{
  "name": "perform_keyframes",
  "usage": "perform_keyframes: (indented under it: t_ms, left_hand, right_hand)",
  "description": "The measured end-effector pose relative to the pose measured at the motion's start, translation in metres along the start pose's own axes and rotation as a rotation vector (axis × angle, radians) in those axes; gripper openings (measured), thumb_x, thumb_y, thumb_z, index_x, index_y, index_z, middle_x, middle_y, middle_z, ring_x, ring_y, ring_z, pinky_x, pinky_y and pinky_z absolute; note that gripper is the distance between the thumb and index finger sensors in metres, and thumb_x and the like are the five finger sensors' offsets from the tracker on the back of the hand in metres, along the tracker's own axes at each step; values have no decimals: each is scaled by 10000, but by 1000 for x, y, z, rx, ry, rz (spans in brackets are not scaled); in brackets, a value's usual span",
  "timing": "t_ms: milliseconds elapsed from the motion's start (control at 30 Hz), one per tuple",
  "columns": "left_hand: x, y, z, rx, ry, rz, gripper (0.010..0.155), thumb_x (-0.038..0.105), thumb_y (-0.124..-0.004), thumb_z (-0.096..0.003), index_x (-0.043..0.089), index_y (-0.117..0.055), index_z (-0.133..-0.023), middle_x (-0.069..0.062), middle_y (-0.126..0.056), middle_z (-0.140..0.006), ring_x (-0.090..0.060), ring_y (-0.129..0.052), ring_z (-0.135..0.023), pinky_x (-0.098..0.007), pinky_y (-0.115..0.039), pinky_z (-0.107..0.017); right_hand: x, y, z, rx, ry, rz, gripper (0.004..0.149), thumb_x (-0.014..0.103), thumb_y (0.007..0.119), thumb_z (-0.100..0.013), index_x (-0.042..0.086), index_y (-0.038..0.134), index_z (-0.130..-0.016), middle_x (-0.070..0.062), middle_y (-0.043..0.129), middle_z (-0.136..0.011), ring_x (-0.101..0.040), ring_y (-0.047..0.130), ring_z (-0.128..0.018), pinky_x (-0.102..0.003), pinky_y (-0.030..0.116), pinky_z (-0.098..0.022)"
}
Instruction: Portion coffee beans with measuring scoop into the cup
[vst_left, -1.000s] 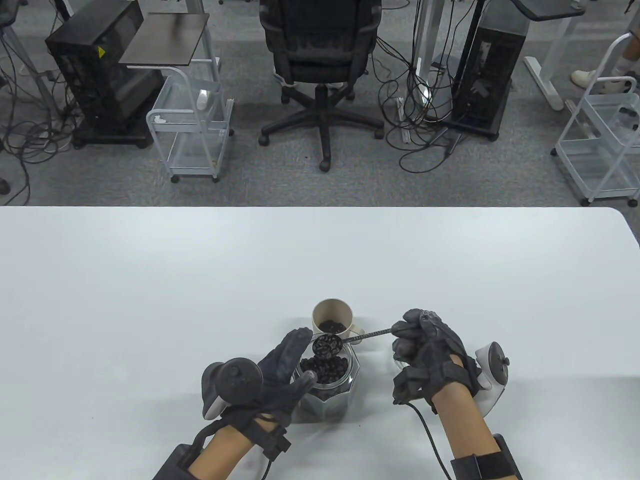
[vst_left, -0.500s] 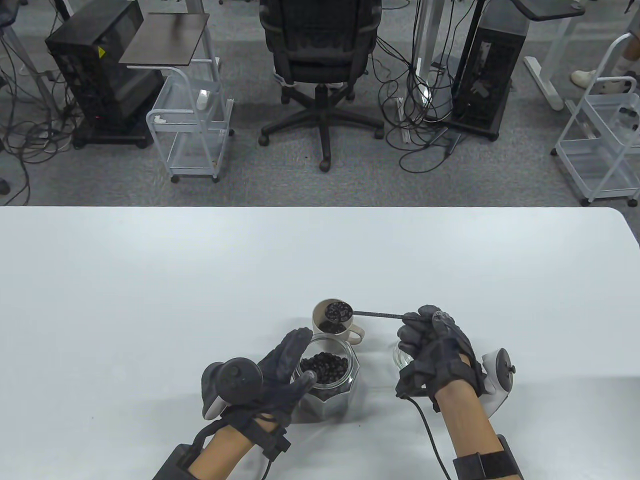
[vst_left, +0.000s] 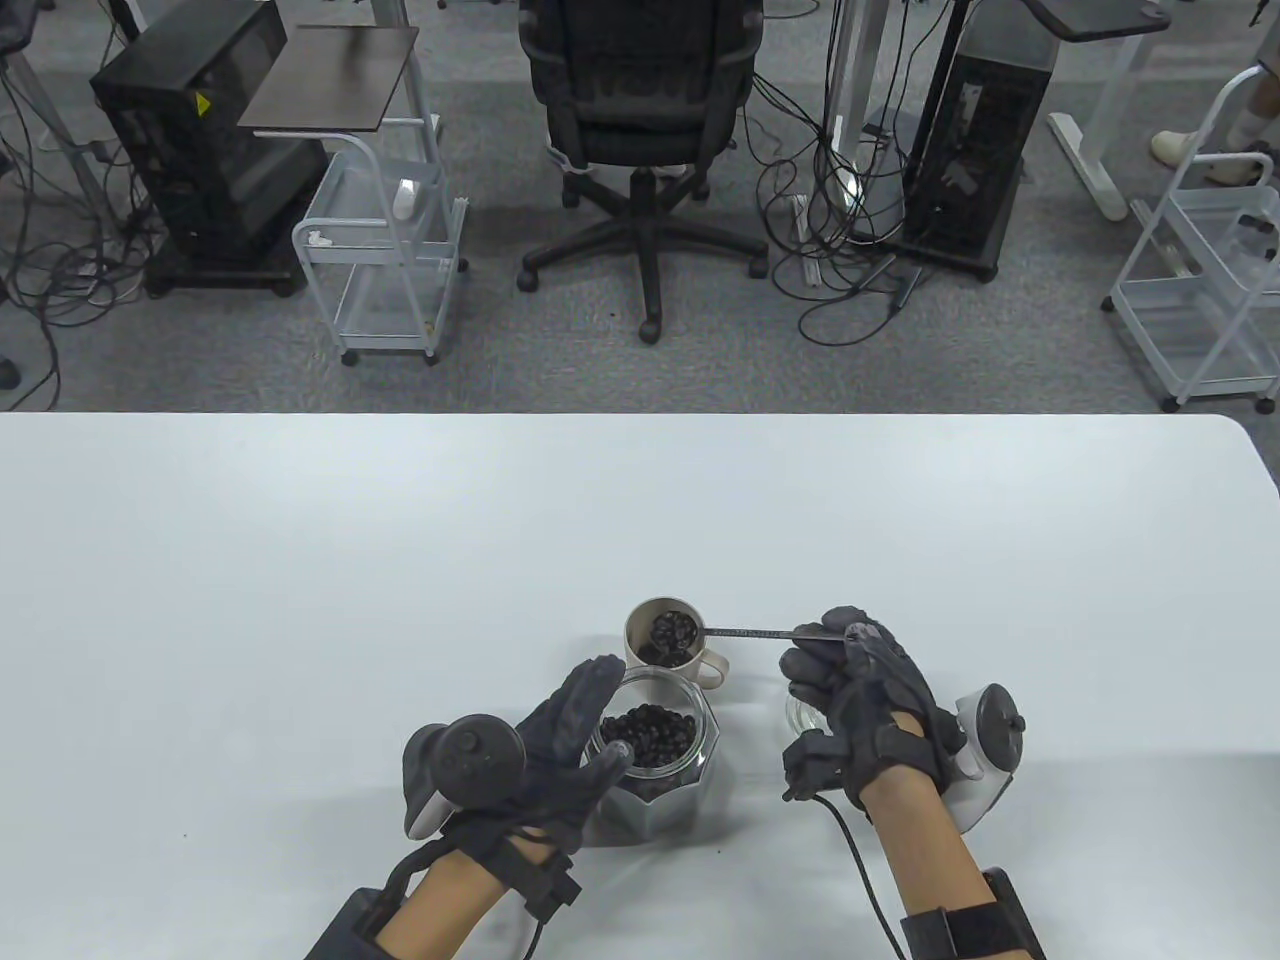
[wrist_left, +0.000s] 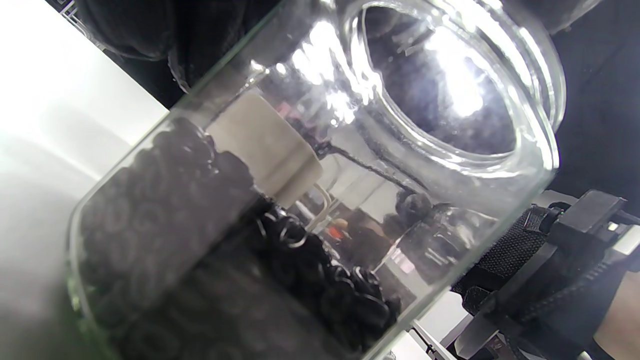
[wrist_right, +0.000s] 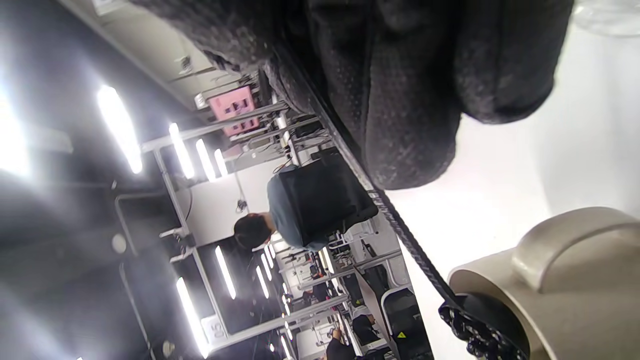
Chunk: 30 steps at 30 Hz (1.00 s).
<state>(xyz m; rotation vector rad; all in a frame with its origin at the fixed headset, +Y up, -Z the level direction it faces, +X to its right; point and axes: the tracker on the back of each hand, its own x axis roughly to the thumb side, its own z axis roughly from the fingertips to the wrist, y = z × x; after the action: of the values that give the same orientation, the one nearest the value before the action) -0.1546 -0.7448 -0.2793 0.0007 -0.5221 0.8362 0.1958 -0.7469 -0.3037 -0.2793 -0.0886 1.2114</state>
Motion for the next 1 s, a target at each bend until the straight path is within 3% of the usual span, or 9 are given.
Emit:
perform_keyframes:
  t_ms: [233, 367, 500, 767, 1000]
  left_hand:
    - [0, 0, 0, -1, 0, -1, 850, 743, -539, -462, 262, -361, -1140, -212, -495, -1163, -539, -708, -974, -679, -583, -649]
    - [0, 0, 0, -1, 0, -1, 850, 743, -539, -462, 262, -361, -1140, -211, -497, -1162, -537, -707, -976, -678, -583, -650]
    - [-1, 0, 0, -2, 1, 0, 850, 742, -539, -463, 262, -360, -1140, -211, -495, -1163, -539, -708, -975, -680, -583, -649]
    - [-1, 0, 0, -3, 2, 0, 850, 742, -538, -463, 262, -359, -1141, -212, -497, -1162, -539, -709, -974, -679, -583, -649]
    - [-1, 0, 0, -4, 2, -1, 849, 742, -538, -463, 263, -358, -1141, -215, -497, -1161, -538, -709, -974, -679, -583, -649]
  right_hand:
    - [15, 22, 3, 164, -244, 302, 456, 274, 722, -538, 69, 694, -945, -285, 784, -852, -484, 974, -663, -607, 766, -507]
    - [27, 43, 12, 269, -500, 550, 453, 269, 739, -524, 84, 724, -937, -279, 797, -857, -488, 980, -672, -611, 767, -515]
    - [32, 59, 25, 351, -669, 728, 449, 264, 744, -521, 97, 733, -938, -271, 799, -867, -483, 981, -689, -608, 772, -527]
    - [35, 64, 32, 355, -741, 739, 448, 258, 752, -515, 95, 744, -933, -277, 804, -863, -491, 983, -682, -615, 767, -527]
    - [40, 49, 26, 236, -676, 575, 446, 260, 752, -514, 89, 750, -925, -276, 814, -850, -488, 988, -665, -616, 769, -517]
